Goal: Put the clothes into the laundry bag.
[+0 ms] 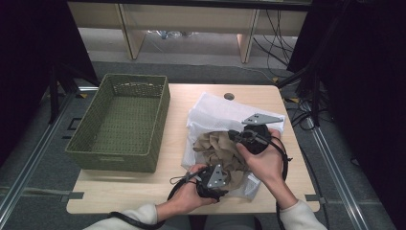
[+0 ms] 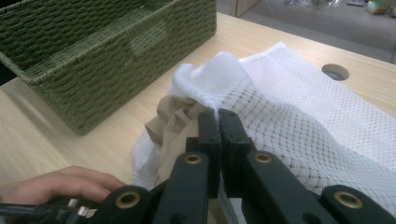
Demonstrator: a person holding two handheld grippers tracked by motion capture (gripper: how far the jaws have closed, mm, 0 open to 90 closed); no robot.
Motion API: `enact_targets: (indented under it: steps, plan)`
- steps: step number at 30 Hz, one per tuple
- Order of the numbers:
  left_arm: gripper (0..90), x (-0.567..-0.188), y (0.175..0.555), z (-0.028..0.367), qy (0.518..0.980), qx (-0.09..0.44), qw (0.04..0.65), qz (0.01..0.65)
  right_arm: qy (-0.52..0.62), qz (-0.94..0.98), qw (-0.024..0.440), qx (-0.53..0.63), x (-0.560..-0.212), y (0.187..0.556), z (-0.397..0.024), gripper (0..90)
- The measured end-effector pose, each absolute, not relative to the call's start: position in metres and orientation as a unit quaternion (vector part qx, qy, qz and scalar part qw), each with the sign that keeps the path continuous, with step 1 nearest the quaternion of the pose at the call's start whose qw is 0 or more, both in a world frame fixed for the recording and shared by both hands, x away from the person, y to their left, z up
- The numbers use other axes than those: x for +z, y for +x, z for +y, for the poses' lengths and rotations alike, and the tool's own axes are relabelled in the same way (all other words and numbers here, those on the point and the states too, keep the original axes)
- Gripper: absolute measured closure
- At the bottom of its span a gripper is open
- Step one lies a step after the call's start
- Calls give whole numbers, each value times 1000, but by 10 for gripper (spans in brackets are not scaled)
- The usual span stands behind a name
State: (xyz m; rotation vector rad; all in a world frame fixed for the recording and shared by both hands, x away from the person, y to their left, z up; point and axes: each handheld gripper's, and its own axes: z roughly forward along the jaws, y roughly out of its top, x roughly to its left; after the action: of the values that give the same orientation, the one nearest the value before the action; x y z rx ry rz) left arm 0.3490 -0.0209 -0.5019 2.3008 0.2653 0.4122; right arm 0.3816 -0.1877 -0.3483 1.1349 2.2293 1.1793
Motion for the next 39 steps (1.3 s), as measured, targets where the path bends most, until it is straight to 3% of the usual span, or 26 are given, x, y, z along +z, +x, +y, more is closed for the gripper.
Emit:
enact_targets:
  steps: [6,10,13,15,19,22,28,33,39]
  plan:
    - [717,-499,360,-19,896,174,390,117,407,793,180,415,-349,380,-184,899]
    - [844,-491,368,-17,885,170,412,134,397,796,182,419,-349,379,-182,899]
    - [856,-479,372,-19,856,160,462,171,397,795,179,423,-347,377,-180,899]
    - [859,-464,381,-15,854,179,461,163,390,796,181,426,-343,375,-180,899]
    - [863,-442,389,-12,836,167,493,175,387,791,184,437,-334,368,-180,899]
    - [865,-424,395,-5,819,196,507,182,376,789,194,446,-330,365,-179,899]
    - [866,-408,397,1,810,207,518,180,364,785,199,461,-320,358,-178,899]
    - [852,-423,399,-7,811,198,517,190,365,783,208,458,-319,359,-181,899]
    - [782,-460,402,-19,828,172,500,188,382,794,183,437,-334,369,-183,899]
